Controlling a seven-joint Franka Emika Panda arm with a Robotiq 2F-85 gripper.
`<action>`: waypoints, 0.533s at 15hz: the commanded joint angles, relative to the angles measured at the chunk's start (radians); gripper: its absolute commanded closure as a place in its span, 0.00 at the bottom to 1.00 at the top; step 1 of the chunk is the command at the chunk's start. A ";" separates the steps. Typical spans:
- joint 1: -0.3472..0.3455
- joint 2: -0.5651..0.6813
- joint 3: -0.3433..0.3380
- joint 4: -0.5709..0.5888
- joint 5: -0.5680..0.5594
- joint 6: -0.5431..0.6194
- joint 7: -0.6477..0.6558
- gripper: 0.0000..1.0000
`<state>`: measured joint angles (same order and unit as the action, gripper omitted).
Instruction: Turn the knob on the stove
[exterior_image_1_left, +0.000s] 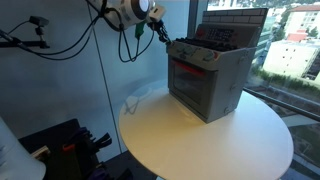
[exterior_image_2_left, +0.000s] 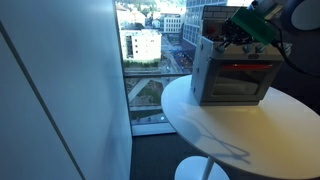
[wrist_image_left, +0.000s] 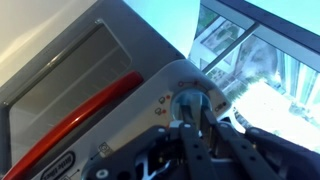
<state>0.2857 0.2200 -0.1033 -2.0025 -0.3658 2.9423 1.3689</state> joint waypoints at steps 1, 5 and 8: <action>0.024 -0.039 -0.060 -0.021 -0.047 0.056 0.113 0.96; 0.064 -0.040 -0.110 -0.031 -0.082 0.094 0.239 0.96; 0.108 -0.041 -0.168 -0.035 -0.140 0.116 0.357 0.96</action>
<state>0.3598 0.2184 -0.1954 -2.0348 -0.4359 3.0187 1.6198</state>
